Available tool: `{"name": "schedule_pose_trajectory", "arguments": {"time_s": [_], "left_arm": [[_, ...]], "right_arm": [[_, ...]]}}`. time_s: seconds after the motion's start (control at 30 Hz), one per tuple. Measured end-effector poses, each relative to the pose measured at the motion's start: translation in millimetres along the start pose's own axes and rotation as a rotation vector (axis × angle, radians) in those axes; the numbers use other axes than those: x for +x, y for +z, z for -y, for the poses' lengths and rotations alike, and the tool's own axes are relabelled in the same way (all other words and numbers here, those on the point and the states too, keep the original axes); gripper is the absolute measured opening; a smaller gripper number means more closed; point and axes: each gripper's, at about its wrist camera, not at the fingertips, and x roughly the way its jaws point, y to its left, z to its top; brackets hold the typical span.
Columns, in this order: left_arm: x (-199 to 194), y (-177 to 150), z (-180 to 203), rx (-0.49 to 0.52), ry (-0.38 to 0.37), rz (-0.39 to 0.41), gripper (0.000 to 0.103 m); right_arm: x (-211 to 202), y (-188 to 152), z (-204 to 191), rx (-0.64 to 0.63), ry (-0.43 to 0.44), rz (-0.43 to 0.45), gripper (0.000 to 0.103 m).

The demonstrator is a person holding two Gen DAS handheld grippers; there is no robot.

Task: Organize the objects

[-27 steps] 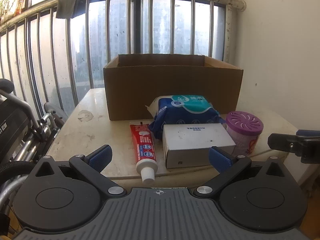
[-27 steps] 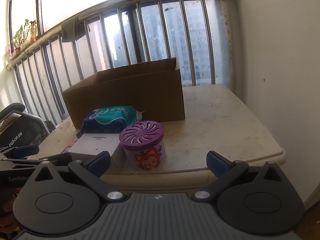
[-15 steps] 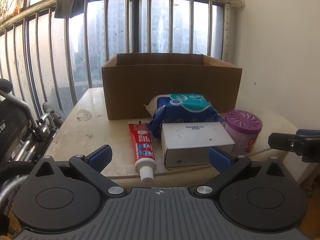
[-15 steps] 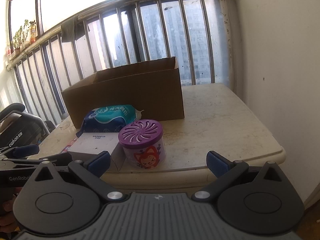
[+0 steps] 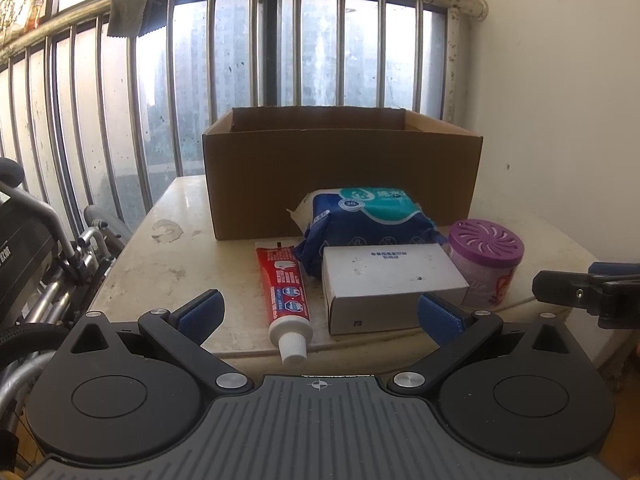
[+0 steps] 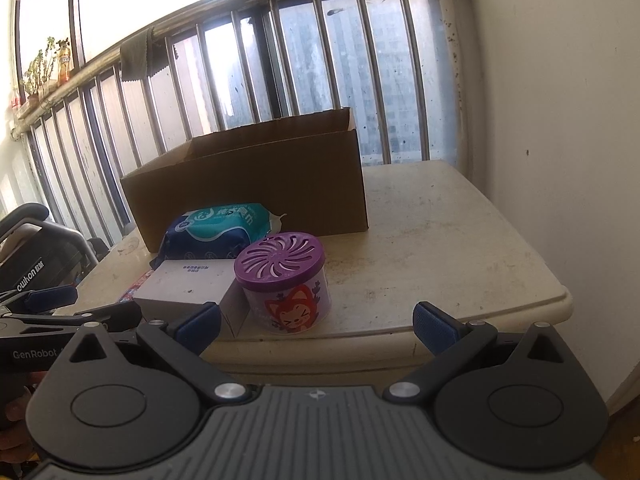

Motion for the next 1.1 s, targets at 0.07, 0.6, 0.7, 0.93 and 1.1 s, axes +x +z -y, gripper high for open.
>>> {"name": "schedule_pose_trajectory", "arguments": {"time_s": [0.07,0.6,0.7,0.93,1.1], "left_arm": [[-0.1,-0.2,-0.2,-0.001,-0.002,-0.001,0.103],[-0.3,0.4,-4.6,0.004,0.007,-0.005,0.103],[0.3,-0.9,-5.0,-0.004,0.002,-0.010,0.103],[0.8,-2.3,-3.9,-0.001,0.000,-0.012,0.103],[2.1,-1.3,-4.3,0.004,0.003,-0.012,0.103]], "right_arm": [[0.9,0.2,0.1,0.000,-0.001,-0.004,0.103],[5.0,0.7,-1.6,0.004,0.001,-0.018,0.103],[4.8,0.7,-2.6,-0.001,0.000,-0.020,0.103],[6.7,1.5,-2.6,-0.004,0.000,-0.027,0.103],[8.5,0.6,-4.2,-0.016,0.005,-0.032,0.103]]}}
